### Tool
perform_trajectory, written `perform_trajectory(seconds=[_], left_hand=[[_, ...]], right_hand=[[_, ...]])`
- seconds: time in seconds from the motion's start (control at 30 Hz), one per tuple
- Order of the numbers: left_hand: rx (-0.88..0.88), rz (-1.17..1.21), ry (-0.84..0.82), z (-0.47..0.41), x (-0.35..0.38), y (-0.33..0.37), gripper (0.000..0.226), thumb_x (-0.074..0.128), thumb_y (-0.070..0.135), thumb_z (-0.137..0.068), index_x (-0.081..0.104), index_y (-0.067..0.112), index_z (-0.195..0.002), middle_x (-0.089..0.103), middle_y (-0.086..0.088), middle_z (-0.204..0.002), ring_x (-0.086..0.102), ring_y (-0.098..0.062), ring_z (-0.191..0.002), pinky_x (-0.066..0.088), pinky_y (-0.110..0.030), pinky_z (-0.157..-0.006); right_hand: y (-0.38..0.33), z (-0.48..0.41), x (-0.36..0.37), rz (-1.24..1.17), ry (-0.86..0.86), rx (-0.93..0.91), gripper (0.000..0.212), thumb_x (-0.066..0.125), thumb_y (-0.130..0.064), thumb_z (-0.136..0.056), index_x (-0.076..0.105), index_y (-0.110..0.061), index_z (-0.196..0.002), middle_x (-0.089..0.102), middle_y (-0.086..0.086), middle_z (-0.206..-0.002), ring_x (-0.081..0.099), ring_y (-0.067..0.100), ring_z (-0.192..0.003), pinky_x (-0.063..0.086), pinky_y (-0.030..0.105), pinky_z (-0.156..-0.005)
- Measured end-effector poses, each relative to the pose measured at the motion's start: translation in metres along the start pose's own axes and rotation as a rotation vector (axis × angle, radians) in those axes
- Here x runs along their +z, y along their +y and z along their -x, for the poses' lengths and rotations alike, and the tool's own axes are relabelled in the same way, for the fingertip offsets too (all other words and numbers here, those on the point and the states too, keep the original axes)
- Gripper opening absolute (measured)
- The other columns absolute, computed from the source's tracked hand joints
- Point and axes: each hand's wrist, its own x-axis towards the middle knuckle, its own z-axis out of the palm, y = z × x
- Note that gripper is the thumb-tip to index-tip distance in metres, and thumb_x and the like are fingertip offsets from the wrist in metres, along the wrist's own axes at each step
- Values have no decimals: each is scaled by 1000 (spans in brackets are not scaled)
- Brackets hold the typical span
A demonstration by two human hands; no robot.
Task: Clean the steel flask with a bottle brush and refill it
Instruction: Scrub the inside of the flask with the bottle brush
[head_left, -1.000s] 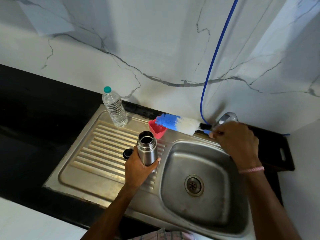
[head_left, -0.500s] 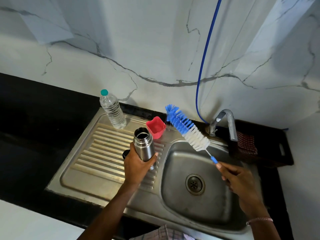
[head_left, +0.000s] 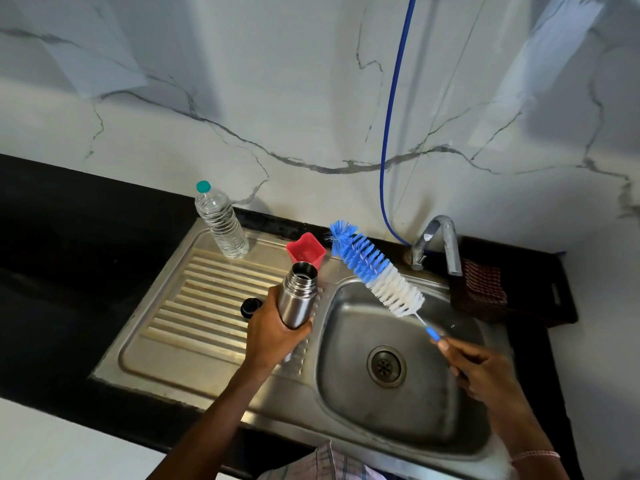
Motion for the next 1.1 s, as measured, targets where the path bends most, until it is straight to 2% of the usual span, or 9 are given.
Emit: perform_trajectory(seconds=[0.23, 0.37, 0.47, 0.53, 0.67, 0.73, 0.8, 0.97, 1.1], left_hand=[[43, 24, -98, 2, 15, -4, 67, 88, 32, -53, 56, 31, -112, 64, 10, -93, 64, -6, -79, 54, -29, -70], [55, 46, -134, 1, 27, 2, 64, 88, 28, -55, 54, 34, -109, 64, 12, -92, 64, -1, -79, 50, -24, -67], [68, 54, -172, 2, 36, 6, 64, 91, 16, -59, 53, 33, -108, 63, 15, -92, 62, 3, -81, 43, -19, -66], [61, 45, -195, 2, 41, 6, 64, 91, 13, -60, 52, 33, -108, 63, 16, -93, 61, 2, -82, 42, -19, -66], [51, 42, -224, 2, 57, 0, 69, 93, 17, -56, 54, 32, -111, 67, 9, -101, 65, -10, -92, 48, -29, -74], [59, 27, -238, 3, 62, 0, 75, 94, 15, -55, 54, 32, -117, 68, 6, -106, 65, -15, -96, 49, -34, -80], [70, 10, -252, 4, 67, 3, 78, 94, 9, -56, 54, 31, -119, 68, 4, -107, 65, -17, -97, 48, -34, -82], [75, -29, -286, 3, 74, 5, 85, 94, 4, -52, 59, 20, -128, 69, 2, -113, 66, -20, -102, 52, -36, -91], [87, -68, -312, 6, 79, 10, 89, 91, 13, -49, 59, 24, -131, 71, 6, -111, 68, -17, -100, 55, -40, -92]], right_hand=[[-8, 10, -43, 61, -62, -118, 19, 74, -8, -87, 85, -24, -87, 44, 7, -58, 33, 11, -49, 22, 16, -42], [-14, 16, -58, 129, -103, -194, 21, 79, -15, -82, 84, -35, -84, 51, 5, -60, 39, 15, -58, 30, 17, -48], [-18, 17, -71, 230, -77, -223, 17, 81, -35, -72, 82, -42, -87, 69, 9, -66, 51, 12, -62, 42, 20, -56], [-20, 15, -82, 343, -65, -237, 17, 82, -35, -73, 81, -47, -84, 77, 10, -76, 60, 8, -67, 47, 24, -66], [-39, 9, -100, 533, -86, -271, 34, 85, -18, -80, 74, -51, -79, 73, -27, -72, 64, -13, -66, 48, 6, -68], [-50, 7, -107, 640, -42, -301, 29, 85, -32, -77, 72, -58, -78, 72, -31, -81, 68, -12, -80, 57, 20, -79], [-60, 4, -114, 749, -17, -336, 21, 84, -44, -74, 72, -59, -84, 75, -27, -91, 71, -5, -90, 60, 36, -85], [-93, 3, -131, 896, -3, -386, 18, 85, -45, -76, 79, -44, -93, 78, -17, -93, 72, 8, -90, 55, 31, -77], [-110, 3, -142, 989, -13, -398, 22, 77, -58, -72, 76, -51, -92, 77, -17, -87, 71, 10, -84, 58, 38, -77]])
